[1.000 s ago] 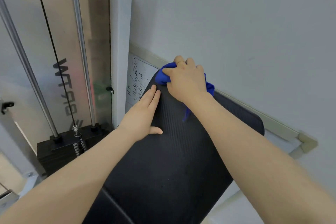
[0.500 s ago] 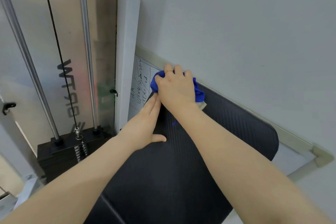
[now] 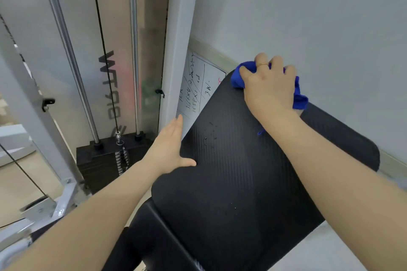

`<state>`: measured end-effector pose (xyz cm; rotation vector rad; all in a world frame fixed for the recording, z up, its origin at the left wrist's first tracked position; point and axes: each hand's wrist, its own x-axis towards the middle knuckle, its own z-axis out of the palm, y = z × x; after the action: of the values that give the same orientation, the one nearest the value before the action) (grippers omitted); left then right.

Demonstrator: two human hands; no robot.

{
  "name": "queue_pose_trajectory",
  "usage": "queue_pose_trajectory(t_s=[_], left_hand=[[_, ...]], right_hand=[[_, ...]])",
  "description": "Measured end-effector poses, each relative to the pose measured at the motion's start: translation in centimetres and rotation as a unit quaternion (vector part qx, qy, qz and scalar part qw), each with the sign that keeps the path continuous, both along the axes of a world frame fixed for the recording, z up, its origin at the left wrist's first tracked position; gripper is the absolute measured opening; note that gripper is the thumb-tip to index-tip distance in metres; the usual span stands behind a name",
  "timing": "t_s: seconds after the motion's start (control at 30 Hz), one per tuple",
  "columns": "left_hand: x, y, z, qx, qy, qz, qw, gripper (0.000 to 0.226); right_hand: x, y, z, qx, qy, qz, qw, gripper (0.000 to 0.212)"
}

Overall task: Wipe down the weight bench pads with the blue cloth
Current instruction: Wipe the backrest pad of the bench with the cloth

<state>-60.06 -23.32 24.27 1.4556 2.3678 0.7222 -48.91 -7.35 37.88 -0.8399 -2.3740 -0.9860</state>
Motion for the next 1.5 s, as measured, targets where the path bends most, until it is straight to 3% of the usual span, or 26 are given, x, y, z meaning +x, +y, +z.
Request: queue_pose_trajectory(t_s=[0.13, 0.23, 0.37, 0.4, 0.57, 0.73, 0.8, 0.9, 0.97, 1.03, 1.1, 1.27, 1.4, 1.5], left_hand=[[0.0, 1.0, -1.3, 0.016, -0.060, -0.012, 0.998, 0.091], [0.1, 0.7, -1.5, 0.020, -0.103, 0.001, 0.994, 0.085], [0.5, 0.8, -1.5, 0.039, -0.127, 0.008, 0.991, 0.078], [0.5, 0.8, -1.6, 0.033, -0.125, 0.010, 0.992, 0.080], [0.5, 0.8, -1.8, 0.012, -0.117, 0.024, 0.993, 0.089], [0.6, 0.5, -1.6, 0.023, -0.125, 0.019, 0.992, 0.088], [0.4, 0.7, -1.7, 0.019, -0.113, 0.020, 0.993, 0.079], [0.1, 0.4, -2.3, 0.002, -0.104, 0.027, 0.994, 0.061], [0.4, -0.4, -2.8, -0.018, -0.111, 0.031, 0.993, 0.081], [1.1, -1.1, -2.9, -0.009, -0.125, 0.023, 0.992, 0.109], [1.8, -1.2, -2.4, 0.024, -0.075, -0.010, 0.997, 0.119], [3.2, 0.7, -0.2, 0.094, 0.082, -0.027, 0.992, 0.119], [4.1, 1.5, 0.6, 0.106, 0.080, -0.026, 0.991, 0.117], [4.4, 1.4, 0.4, 0.080, 0.086, -0.057, 0.991, 0.119]], right_hand=[[-0.8, -2.4, -4.8, 0.025, 0.012, 0.020, 0.999, 0.039], [-1.5, -5.0, -7.6, -0.003, -0.007, 0.062, 0.998, 0.040], [-0.3, -7.6, -11.1, -0.028, -0.203, 0.119, 0.972, 0.030], [-0.3, -6.7, -9.9, -0.022, -0.207, 0.123, 0.970, 0.027], [-2.4, -2.2, -2.6, 0.011, -0.042, 0.002, 0.999, 0.021], [-3.4, -4.1, -6.3, -0.018, -0.009, 0.031, 0.999, 0.017], [-3.2, -5.9, -8.6, -0.053, -0.045, 0.079, 0.994, 0.020], [-1.5, -8.8, -11.5, -0.106, -0.215, 0.128, 0.962, 0.032], [-0.7, -7.5, -9.5, -0.087, -0.276, 0.133, 0.948, 0.027], [-0.3, -5.1, -5.2, -0.032, -0.166, 0.091, 0.981, 0.024], [0.3, -2.6, -1.2, -0.048, -0.070, 0.024, 0.996, 0.027], [2.0, -2.8, -3.4, -0.015, -0.021, 0.005, 1.000, 0.037], [2.7, -4.8, -7.4, -0.046, -0.021, 0.060, 0.997, 0.028], [4.1, -6.3, -8.5, -0.052, -0.121, 0.104, 0.986, 0.032]])
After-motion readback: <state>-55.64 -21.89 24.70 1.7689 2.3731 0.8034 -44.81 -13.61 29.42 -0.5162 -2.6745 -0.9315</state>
